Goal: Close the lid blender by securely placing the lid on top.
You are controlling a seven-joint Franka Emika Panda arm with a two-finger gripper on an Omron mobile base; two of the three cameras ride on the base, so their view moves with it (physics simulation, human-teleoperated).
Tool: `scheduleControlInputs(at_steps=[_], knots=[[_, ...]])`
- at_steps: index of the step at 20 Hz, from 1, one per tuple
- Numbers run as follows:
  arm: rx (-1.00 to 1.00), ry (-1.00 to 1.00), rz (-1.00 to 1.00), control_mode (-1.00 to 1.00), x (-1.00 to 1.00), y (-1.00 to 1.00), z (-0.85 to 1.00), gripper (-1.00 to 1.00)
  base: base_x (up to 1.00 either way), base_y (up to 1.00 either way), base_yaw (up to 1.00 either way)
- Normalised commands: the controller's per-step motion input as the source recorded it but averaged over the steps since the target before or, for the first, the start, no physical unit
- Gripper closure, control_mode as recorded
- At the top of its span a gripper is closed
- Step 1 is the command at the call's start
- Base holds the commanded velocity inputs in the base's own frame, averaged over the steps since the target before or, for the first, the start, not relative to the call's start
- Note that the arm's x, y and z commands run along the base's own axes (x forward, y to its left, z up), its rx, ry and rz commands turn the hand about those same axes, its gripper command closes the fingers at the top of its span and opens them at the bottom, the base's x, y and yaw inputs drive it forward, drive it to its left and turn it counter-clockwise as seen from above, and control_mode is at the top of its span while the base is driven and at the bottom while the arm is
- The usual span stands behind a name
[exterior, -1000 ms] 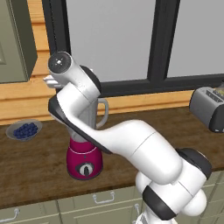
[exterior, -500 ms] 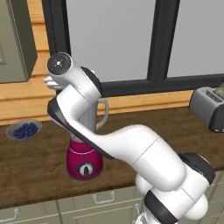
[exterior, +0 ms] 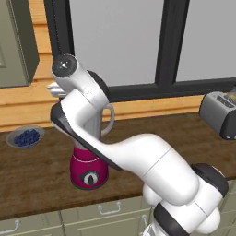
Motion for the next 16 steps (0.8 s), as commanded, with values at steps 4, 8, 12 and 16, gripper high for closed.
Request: scheduleControlInputs(at_steps=[4,8,12,16], knots=[[0.0,0.26,0.0,-1.0,0.06,0.0,0.02,1.0,0.0,0.0,0.0],[0.0,0.2,0.0,-1.0,0.15,0.0,0.05,1.0,0.0,0.0,0.0],[0.0,0.03,0.0,-1.0,-0.09,0.0,-0.01,1.0,0.0,0.0,0.0],[0.0,0.0,0.0,-1.0,-0.21,0.0,-0.09,1.0,0.0,0.0,0.0]])
